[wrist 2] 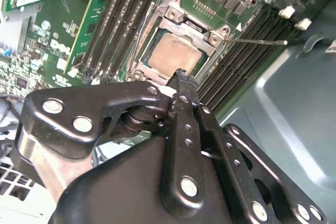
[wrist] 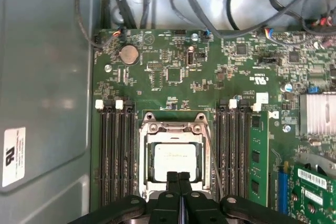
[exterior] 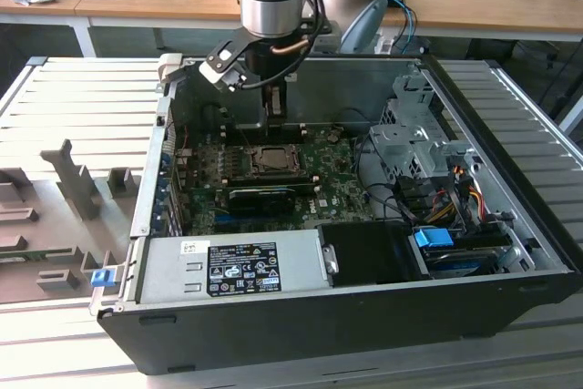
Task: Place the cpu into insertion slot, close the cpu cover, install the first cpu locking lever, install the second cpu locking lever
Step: 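Install the first cpu locking lever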
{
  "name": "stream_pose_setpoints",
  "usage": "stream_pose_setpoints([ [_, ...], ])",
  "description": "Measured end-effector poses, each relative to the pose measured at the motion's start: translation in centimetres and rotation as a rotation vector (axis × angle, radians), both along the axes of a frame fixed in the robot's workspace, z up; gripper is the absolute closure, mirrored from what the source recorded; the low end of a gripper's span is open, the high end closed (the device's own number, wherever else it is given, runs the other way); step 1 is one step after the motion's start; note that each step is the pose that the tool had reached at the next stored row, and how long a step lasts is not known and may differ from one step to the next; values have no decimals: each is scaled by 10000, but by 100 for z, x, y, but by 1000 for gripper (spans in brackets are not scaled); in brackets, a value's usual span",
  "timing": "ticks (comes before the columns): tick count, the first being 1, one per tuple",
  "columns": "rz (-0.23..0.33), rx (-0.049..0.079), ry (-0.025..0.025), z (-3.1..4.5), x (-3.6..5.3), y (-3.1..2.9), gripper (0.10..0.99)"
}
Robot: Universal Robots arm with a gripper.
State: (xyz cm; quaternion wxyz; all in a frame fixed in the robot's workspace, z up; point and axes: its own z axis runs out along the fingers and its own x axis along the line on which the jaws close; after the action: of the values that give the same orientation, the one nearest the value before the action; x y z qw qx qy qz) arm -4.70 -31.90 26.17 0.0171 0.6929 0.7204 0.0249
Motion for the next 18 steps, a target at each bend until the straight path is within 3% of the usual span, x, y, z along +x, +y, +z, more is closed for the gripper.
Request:
stream_pose_setpoints([
  [4, 816, -72, 4, 0, 0, -1, 980],
  [12, 1473, -73, 2, -4, 0, 0, 980],
  [18, 2669, -73, -2, -6, 0, 0, 980],
])
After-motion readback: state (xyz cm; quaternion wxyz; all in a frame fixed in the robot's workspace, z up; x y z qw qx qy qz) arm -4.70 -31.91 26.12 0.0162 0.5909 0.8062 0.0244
